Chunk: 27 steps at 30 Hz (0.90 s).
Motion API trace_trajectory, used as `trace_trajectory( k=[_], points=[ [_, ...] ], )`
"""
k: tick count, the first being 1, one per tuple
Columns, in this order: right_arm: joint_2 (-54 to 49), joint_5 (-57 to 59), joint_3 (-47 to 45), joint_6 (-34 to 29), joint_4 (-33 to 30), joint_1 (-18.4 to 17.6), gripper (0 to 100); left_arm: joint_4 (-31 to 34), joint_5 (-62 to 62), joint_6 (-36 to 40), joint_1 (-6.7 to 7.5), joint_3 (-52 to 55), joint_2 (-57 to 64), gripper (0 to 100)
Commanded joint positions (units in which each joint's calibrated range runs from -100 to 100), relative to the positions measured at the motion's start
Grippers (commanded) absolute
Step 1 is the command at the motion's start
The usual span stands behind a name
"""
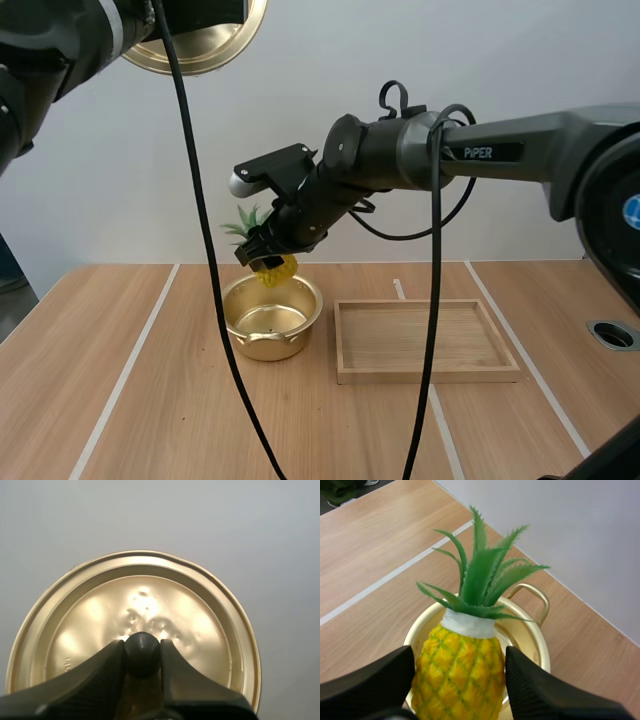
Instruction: Open the pot, put the pineapple inside, and close it
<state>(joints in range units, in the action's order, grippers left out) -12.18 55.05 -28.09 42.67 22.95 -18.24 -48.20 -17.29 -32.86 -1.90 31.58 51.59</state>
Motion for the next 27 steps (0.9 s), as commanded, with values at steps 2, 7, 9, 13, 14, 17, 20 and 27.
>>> trace_trajectory(
  k=[2,7,9,13,14,17,20,27],
  points=[
    [2.68,-3.34,0.1,1.11,0.78,-0.11,0,-0.79,1.28,0.3,0.06,-0.42,0.4,0],
    [5.39,-6.43,-1.41,2.48,0.89,-0.11,0,-0.79,1.28,0.3,0.06,-0.42,0.4,0],
    [6.37,-8.18,-2.58,2.68,0.77,-0.11,0,-0.79,1.28,0.3,0.06,-0.42,0.4,0],
    [8.29,-9.73,-4.37,3.33,0.77,-0.11,0,-0.79,1.28,0.3,0.06,-0.42,0.4,0],
    [8.63,-9.73,-4.71,3.44,0.77,-0.11,0,-0.79,1.28,0.3,0.06,-0.42,0.4,0],
    [9.6,-12.11,-6.24,3.55,0.77,-0.11,0,-0.79,1.28,0.3,0.06,-0.42,0.4,0],
    [9.86,-12.87,-6.94,3.55,0.77,-0.11,0,-0.79,1.28,0.3,0.06,-0.42,0.4,0],
    [10.63,-14.06,-6.94,3.55,0.77,-0.11,0,-0.79,1.28,0.3,0.06,-0.42,0.4,0]
  ],
)
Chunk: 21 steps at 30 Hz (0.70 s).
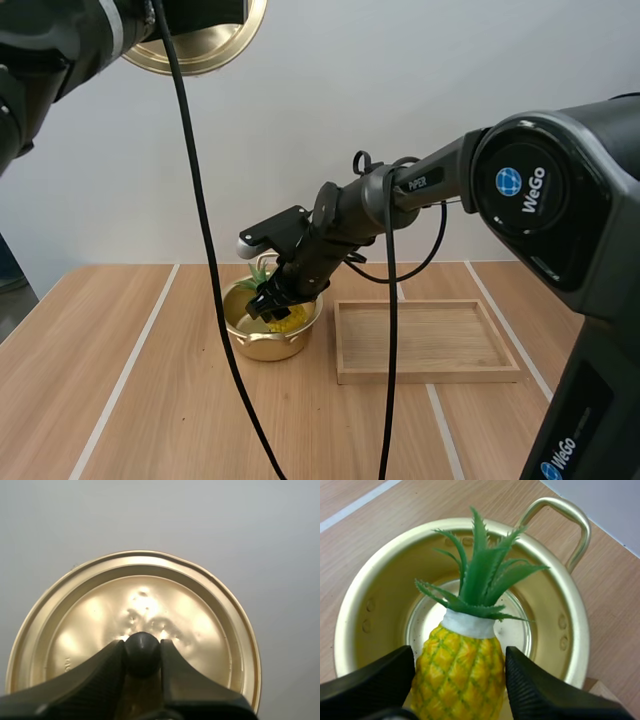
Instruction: Open the pot, put the pineapple inside, and close it
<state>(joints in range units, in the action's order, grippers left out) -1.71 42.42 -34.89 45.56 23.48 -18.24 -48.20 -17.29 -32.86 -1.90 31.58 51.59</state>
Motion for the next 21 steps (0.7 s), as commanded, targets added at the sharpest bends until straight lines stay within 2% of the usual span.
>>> trace_trajectory(
  k=[1,21],
  points=[
    [0.67,-1.43,-0.14,0.65,0.24,-0.11,0,-0.79,1.28,0.3,0.06,-0.42,0.4,0],
    [8.24,-5.57,-0.14,3.07,1.47,-0.11,0,-0.79,1.28,0.3,0.06,-0.42,0.4,0]
  ],
)
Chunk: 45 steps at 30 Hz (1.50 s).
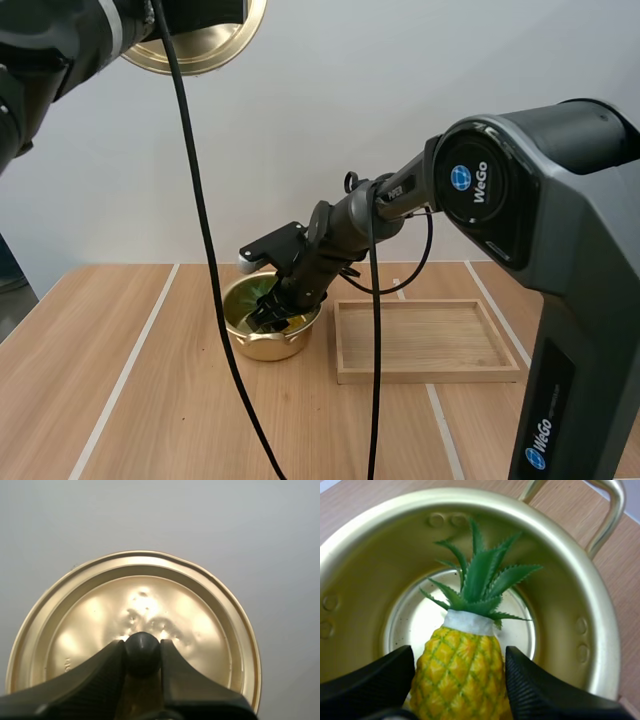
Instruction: Open the pot, put the pineapple inside, and close it
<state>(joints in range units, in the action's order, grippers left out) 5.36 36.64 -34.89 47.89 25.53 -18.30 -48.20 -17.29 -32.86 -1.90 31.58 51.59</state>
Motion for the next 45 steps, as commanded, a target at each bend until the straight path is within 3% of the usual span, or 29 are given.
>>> trace_trajectory(
  k=[1,14,15,17,19,20,21,33,45],
  points=[
    [1.43,0.0,-0.14,0.84,-0.58,-0.05,0,-0.79,1.28,0.3,0.06,-0.42,0.4,0],
    [1.77,-0.97,-0.14,0.96,-0.58,-0.05,0,-0.79,1.28,0.3,0.06,-0.42,0.4,0],
    [1.77,-0.97,-0.14,0.96,-0.58,-0.05,4,-0.79,1.28,0.3,0.06,-0.42,0.4,0],
    [1.77,-0.97,-0.14,0.96,-0.58,-0.05,35,-0.79,1.28,0.3,0.06,-0.42,0.4,0],
    [1.77,-0.97,-0.14,0.87,-0.45,-0.05,79,-0.79,1.28,0.3,0.06,-0.42,0.4,0],
    [1.77,-1.15,-0.14,0.79,-0.29,-0.05,96,-0.79,1.28,0.3,0.06,-0.42,0.4,0],
    [1.77,-1.32,-0.14,0.66,0.16,-0.05,100,-0.79,1.28,0.3,0.06,-0.42,0.4,0],
    [-2.65,0.36,1.17,0.3,0.73,-0.05,100,-0.79,1.28,0.3,0.06,-0.42,0.4,0],
    [-16.63,0.51,3.49,0.3,0.73,-0.05,100,-0.79,1.28,0.3,0.06,-0.42,0.4,0]
  ],
)
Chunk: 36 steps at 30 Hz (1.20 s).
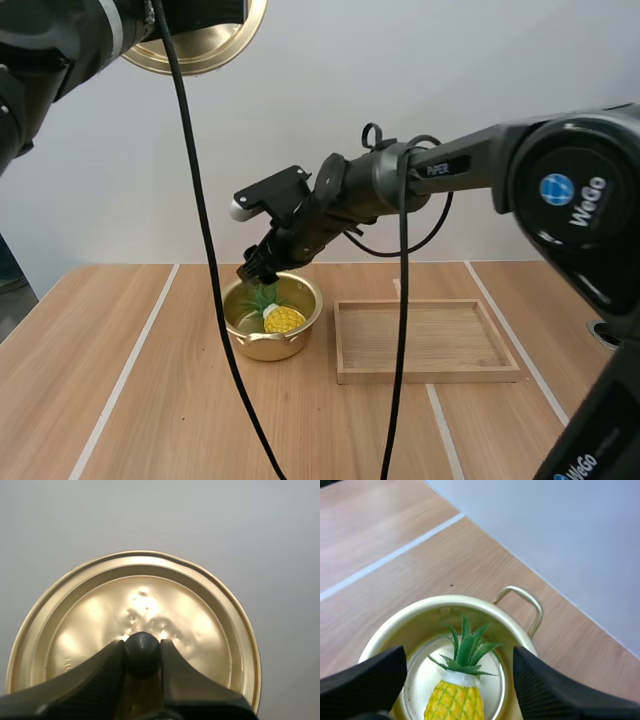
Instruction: Open the pot, put the pineapple inside, and close it
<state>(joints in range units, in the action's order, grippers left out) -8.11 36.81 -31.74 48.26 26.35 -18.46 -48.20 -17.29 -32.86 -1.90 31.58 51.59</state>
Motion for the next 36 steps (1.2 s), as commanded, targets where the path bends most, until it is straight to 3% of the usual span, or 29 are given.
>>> trace_trajectory(
  k=[1,9,20,29,32,35,36],
  points=[
    [-4.6,0.33,0.34,-0.16,-0.1,0.11,100,-0.79,1.28,0.3,0.06,-0.42,0.4,0],
    [-14.97,0.26,0.34,-6.71,-4.35,1.83,100,-0.79,1.28,0.3,0.06,-0.42,0.4,0],
    [-28.4,1.04,0.34,-7.74,-5.02,13.39,100,-0.79,1.28,0.3,0.06,-0.42,0.4,0],
    [-40.71,0.84,0.34,-7.74,-6.47,18.71,99,-0.79,1.28,0.3,0.06,-0.42,0.4,0],
    [-44.26,2.19,0.34,-7.85,-8.16,19.72,88,-0.79,1.28,0.3,0.06,-0.42,0.4,0],
    [-47.38,5.07,0.34,-7.98,-9.12,20.17,61,-0.79,1.28,0.3,0.06,-0.42,0.4,0],
    [-48.1,6.28,0.34,-8.07,-9.12,20.17,48,-0.79,1.28,0.3,0.06,-0.42,0.4,0]
  ],
)
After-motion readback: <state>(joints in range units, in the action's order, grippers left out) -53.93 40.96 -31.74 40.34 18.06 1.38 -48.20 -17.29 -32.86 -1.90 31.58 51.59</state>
